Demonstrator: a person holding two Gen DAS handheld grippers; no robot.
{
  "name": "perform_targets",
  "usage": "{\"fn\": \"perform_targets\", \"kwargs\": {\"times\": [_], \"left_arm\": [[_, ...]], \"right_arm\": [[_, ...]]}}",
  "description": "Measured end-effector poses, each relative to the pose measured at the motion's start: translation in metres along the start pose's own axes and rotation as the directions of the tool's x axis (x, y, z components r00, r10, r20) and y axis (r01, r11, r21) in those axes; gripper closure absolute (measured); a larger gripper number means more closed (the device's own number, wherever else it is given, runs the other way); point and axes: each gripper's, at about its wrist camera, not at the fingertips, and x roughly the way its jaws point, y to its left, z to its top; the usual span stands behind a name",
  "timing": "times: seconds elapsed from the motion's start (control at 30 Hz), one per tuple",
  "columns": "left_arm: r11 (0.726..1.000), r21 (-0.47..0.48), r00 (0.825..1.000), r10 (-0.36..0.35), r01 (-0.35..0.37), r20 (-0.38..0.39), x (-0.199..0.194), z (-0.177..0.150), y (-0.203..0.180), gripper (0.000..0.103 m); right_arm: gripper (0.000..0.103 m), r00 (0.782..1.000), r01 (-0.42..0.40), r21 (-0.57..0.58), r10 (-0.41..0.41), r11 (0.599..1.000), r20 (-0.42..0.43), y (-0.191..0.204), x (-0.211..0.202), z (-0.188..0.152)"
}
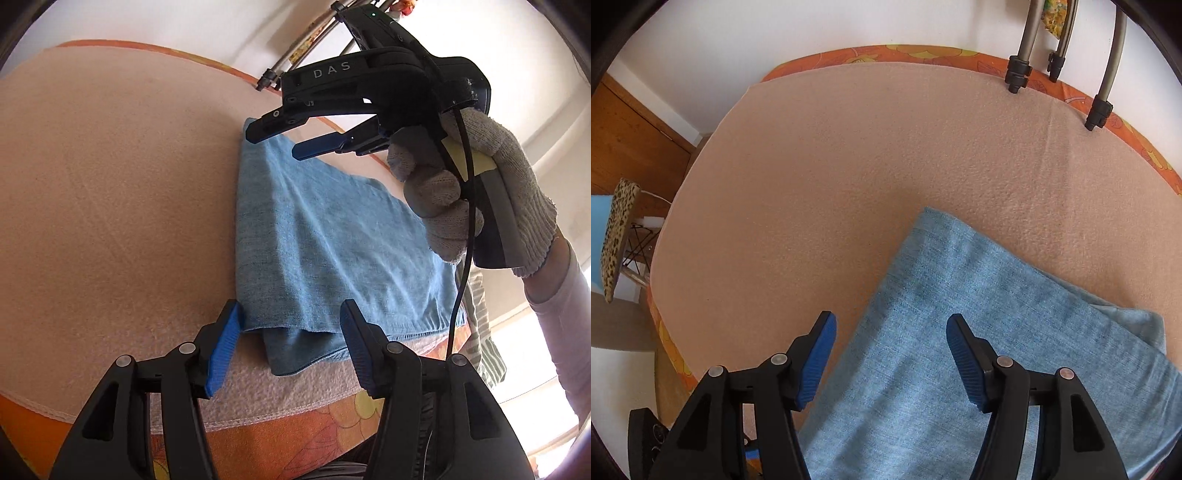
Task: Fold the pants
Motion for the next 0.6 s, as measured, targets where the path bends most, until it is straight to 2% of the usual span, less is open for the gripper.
{"fn": "perform_targets", "kwargs": {"times": [0.03,0.13,0.2,0.23,0.27,0.3,0.33,0.43,0.53,0.6], "left_arm": [[1.0,-0.01,1.0,-0.01,0.01,-0.002,0.002,0.0,0.001,0.049],[0.999,-0.014,0.999,-0.034,0.034,0.012,0.002,-0.002,0.0,0.05],[1.0,0.008,0.999,-0.029,0.029,0.016,0.002,-0.003,-0.002,0.052],[1.0,0.02,1.0,-0.024,0.024,0.017,0.002,-0.003,-0.003,0.06],[0.999,0.025,0.999,-0.03,0.03,0.016,0.001,-0.003,-0.003,0.084],[0.999,0.02,0.998,-0.051,0.051,0.022,-0.002,-0.002,-0.002,0.091],[0.998,0.009,0.997,-0.068,0.067,0.037,-0.007,-0.001,-0.001,0.091],[0.996,-0.009,0.993,-0.088,0.089,0.08,-0.021,0.0,0.005,0.092],[0.995,-0.001,0.993,-0.096,0.096,0.068,-0.025,0.001,0.006,0.092],[0.998,0.008,0.996,-0.065,0.065,0.062,-0.026,0.002,0.003,0.087]], "right_arm": [[0.039,1.0,0.023,-0.006,-0.023,1.0,-0.016,0.003,0.005,0.001],[0.053,0.992,0.112,-0.05,-0.114,0.992,-0.05,0.013,0.017,0.0],[0.071,0.985,0.151,-0.087,-0.157,0.985,-0.066,0.019,0.023,-0.003],[0.075,0.985,0.154,-0.101,-0.161,0.983,-0.065,0.021,0.024,-0.005],[0.087,0.984,0.157,-0.114,-0.165,0.981,-0.063,0.024,0.024,-0.007],[0.095,0.984,0.16,-0.114,-0.167,0.98,-0.06,0.025,0.021,-0.008],[0.098,0.987,0.147,-0.096,-0.151,0.985,-0.047,0.025,0.016,-0.007],[0.103,0.999,0.052,-0.04,-0.051,0.998,0.006,0.023,-0.004,0.001],[0.103,0.999,0.048,-0.038,-0.048,0.998,0.001,0.023,-0.004,0.006],[0.096,0.998,0.065,-0.066,-0.065,0.996,-0.005,0.024,-0.004,0.006]]}}
